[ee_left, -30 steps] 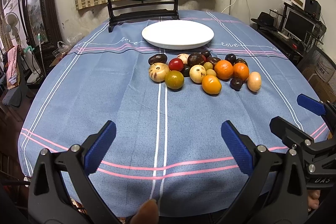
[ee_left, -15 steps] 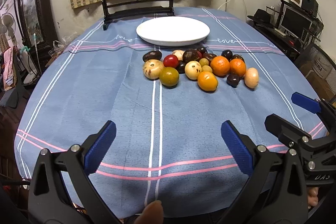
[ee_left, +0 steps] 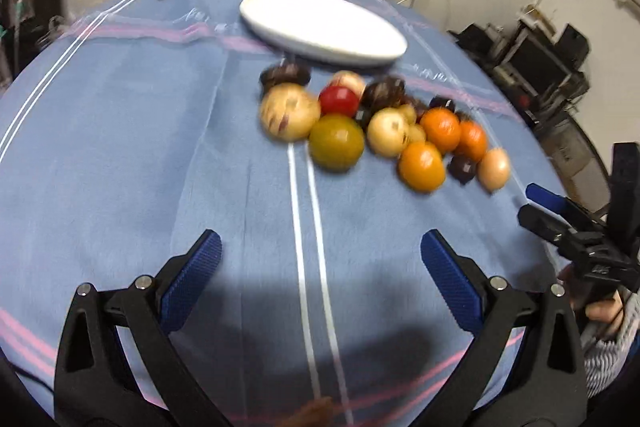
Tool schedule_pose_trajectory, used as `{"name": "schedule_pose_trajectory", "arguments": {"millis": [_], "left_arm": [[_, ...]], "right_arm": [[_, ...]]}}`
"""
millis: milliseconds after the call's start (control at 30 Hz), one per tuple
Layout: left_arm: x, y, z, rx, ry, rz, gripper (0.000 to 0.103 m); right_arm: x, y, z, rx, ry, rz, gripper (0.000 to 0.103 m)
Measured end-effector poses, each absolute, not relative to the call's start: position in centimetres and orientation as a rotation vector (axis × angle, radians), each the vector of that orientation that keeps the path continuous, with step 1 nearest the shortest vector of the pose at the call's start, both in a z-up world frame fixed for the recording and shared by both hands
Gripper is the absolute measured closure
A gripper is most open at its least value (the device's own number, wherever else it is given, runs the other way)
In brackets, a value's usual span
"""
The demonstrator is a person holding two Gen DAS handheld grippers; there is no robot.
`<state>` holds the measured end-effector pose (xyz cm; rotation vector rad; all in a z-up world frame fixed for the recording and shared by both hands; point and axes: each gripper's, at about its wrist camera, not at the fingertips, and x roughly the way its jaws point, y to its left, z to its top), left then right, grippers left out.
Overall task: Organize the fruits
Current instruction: 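Grasp the cream speckled fruit with left tool while right tool grasps the tan fruit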
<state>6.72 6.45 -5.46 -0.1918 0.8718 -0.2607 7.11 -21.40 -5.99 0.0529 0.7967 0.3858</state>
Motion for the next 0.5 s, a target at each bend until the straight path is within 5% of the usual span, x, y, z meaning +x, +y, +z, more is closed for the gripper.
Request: {"name": "schedule_pose_trajectory", "arguments": {"millis": [300,500], "left_arm": [[12.2,4.0,-5.4,0.098,0.908,-0.254,0.002],[16.6,6.5,-6.4,-0.066,0.978,-0.309,0.002]], "right_arm": [[10.8,-22.6,-6.0,-0.017,0.883,0.389,0.001],[11.6,-24.1,-6.7,0.08,0.87,0.381,0.001]]}}
